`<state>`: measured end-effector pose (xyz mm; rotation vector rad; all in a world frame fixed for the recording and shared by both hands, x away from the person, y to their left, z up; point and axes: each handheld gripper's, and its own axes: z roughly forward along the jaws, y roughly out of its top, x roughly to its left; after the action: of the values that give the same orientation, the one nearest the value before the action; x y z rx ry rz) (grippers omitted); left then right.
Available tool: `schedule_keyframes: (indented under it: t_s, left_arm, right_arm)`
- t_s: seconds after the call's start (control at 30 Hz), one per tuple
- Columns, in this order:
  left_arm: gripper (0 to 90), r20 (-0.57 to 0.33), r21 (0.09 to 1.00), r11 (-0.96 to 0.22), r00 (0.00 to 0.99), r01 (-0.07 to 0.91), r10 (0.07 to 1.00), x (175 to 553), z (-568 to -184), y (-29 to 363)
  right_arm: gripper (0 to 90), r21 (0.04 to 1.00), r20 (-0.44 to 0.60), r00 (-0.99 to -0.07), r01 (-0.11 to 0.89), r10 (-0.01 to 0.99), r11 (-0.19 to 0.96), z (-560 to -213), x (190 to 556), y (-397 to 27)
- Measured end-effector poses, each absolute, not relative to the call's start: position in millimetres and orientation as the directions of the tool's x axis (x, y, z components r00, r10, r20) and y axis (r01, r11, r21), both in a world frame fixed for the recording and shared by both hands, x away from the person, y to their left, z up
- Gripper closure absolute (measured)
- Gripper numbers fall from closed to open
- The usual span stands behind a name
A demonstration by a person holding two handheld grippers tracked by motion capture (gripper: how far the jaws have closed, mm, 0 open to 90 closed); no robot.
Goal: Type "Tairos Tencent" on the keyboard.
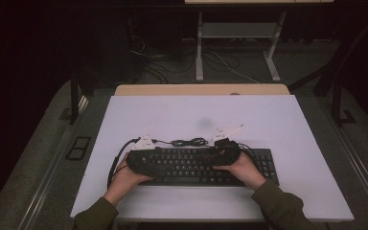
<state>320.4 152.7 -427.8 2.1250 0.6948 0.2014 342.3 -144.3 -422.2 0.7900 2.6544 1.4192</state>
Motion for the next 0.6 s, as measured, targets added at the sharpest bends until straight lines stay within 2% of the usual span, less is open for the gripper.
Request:
schedule_keyframes:
  t_s: [0.37, 0.6]
  left_arm:
    - [2.3, -0.109, 0.790, -0.459, 0.830, 0.406, 0.547, 320.2, -427.7, 152.8]
    - [0.0, -0.108, 0.789, -0.460, 0.830, 0.406, 0.548, 320.2, -427.8, 153.0]
  right_arm:
    - [88.5, 0.781, 0.184, -0.877, 0.405, 0.445, 0.476, -424.6, 340.6, -140.2]
    - [89.1, 0.766, 0.175, -0.876, 0.408, 0.449, 0.498, -427.4, 341.7, -140.2]
